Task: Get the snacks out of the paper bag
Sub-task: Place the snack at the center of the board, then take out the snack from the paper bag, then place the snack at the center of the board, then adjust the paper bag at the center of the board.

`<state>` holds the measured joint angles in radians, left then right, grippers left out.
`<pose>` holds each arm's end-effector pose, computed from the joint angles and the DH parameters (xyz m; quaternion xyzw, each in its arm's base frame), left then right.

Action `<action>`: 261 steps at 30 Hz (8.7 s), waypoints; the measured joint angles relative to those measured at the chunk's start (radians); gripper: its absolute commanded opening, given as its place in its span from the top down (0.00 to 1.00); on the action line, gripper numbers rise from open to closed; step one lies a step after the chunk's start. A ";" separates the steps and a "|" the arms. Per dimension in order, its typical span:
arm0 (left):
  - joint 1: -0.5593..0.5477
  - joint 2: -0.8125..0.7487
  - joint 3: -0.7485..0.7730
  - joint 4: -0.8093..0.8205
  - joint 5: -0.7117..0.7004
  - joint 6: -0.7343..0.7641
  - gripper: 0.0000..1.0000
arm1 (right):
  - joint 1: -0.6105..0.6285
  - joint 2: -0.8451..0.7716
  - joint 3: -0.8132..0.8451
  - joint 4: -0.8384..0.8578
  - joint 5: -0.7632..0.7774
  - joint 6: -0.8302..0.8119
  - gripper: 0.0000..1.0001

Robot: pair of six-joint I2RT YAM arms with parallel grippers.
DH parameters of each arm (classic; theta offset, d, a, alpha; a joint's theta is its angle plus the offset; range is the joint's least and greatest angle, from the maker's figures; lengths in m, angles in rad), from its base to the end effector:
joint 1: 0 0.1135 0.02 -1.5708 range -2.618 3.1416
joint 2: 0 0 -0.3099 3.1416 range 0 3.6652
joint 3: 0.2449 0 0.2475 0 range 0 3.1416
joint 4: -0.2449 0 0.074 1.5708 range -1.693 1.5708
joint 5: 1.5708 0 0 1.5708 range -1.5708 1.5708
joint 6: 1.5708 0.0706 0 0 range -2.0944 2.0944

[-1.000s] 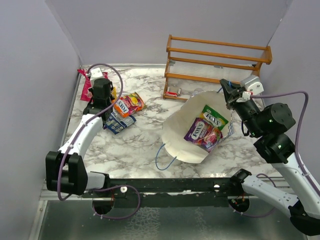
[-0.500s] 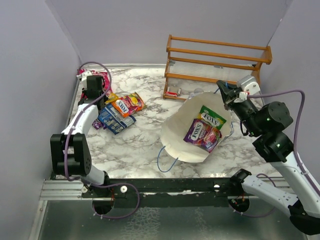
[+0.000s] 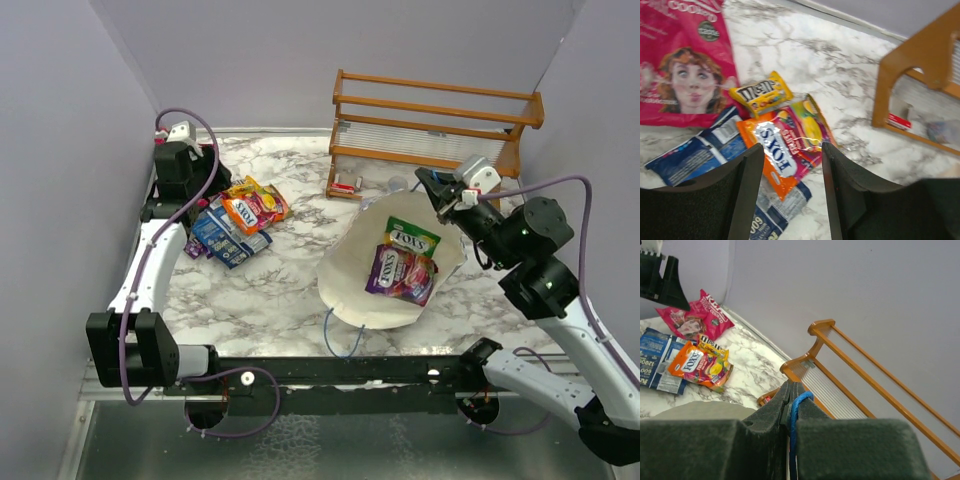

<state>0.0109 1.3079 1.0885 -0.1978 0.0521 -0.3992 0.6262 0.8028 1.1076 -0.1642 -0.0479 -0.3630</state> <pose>0.3190 -0.0002 0.3605 -0.1567 0.8233 -0.1266 0.5307 0.1267 0.0958 0.4860 -0.3271 0.5684 0.1146 0.7462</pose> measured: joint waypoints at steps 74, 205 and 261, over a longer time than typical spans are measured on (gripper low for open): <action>-1.224 -0.189 0.004 0.080 -0.265 -0.026 0.67 | 0.000 0.163 0.019 0.217 0.061 -0.024 0.98; -0.801 -0.354 0.076 -0.128 -0.883 0.338 1.00 | 0.000 0.001 -0.037 0.105 0.197 -0.033 0.98; -0.225 -0.239 0.211 -0.074 0.641 -0.017 0.34 | 0.000 0.097 -0.012 0.115 -0.094 -0.047 0.98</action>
<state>-0.2142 1.0687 1.2999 -0.2718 0.6930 -0.4160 0.6262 0.8993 1.0954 -0.0494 -0.1421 -0.4103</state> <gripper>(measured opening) 0.658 0.023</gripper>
